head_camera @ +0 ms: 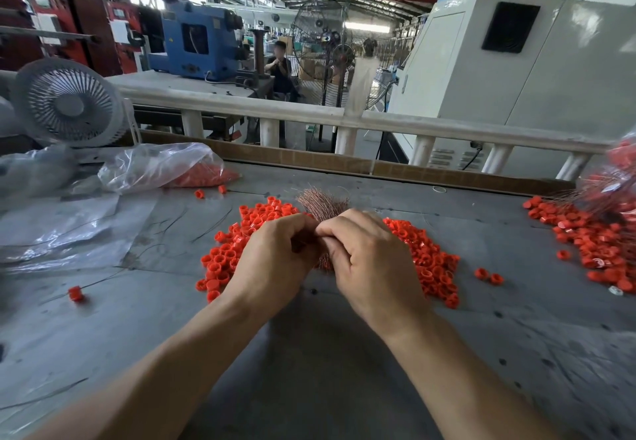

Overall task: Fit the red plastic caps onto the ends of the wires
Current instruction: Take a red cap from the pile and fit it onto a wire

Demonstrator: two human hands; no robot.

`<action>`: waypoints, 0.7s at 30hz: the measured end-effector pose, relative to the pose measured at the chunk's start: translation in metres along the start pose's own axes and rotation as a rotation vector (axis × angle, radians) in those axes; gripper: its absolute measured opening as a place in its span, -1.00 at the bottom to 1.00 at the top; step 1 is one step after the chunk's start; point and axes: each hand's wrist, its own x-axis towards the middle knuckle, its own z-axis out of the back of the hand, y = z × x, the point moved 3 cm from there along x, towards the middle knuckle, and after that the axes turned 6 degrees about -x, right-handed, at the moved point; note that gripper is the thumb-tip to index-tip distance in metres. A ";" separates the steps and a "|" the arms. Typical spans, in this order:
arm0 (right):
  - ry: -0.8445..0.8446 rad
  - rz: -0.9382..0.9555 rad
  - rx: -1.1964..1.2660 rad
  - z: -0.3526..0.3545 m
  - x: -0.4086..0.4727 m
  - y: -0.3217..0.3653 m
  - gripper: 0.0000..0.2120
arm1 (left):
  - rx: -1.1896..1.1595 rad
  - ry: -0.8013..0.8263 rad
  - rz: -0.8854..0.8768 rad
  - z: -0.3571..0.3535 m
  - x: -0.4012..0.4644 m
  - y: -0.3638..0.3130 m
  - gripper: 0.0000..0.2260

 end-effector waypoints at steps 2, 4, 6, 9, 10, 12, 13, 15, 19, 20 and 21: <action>0.000 0.007 0.002 0.000 0.000 0.000 -0.92 | 0.008 -0.009 -0.023 0.001 0.001 0.001 -0.84; -0.007 0.011 0.011 0.001 0.000 0.000 -0.93 | 0.023 -0.024 -0.041 0.001 0.001 0.002 -0.82; -0.014 0.007 0.026 0.002 0.001 0.000 -0.93 | 0.040 -0.036 -0.052 0.002 0.002 0.004 -0.83; -0.027 0.007 0.041 0.003 0.001 0.001 -0.95 | 0.051 -0.038 -0.059 0.003 0.001 0.005 -0.84; -0.028 0.007 0.044 0.003 0.001 0.002 -0.96 | 0.054 -0.037 -0.061 0.003 0.001 0.006 -0.84; -0.030 0.006 0.053 0.003 0.001 0.001 -0.96 | 0.065 -0.046 -0.061 0.003 0.002 0.006 -0.85; -0.033 0.004 0.056 0.002 0.001 0.001 -0.96 | 0.070 -0.053 -0.058 0.004 0.002 0.006 -0.86; -0.035 -0.004 0.055 0.001 0.001 -0.001 -0.96 | 0.080 -0.064 -0.047 0.005 0.002 0.006 -0.87; -0.030 -0.033 0.059 -0.001 -0.001 -0.006 -0.95 | 0.097 -0.098 -0.014 0.007 0.002 0.005 -0.82; -0.036 -0.045 0.059 -0.001 -0.001 -0.007 -0.95 | 0.107 -0.107 -0.016 0.007 0.002 0.004 -0.82; -0.042 -0.056 0.060 -0.002 -0.001 -0.009 -0.95 | 0.119 -0.117 -0.022 0.008 0.003 0.004 -0.84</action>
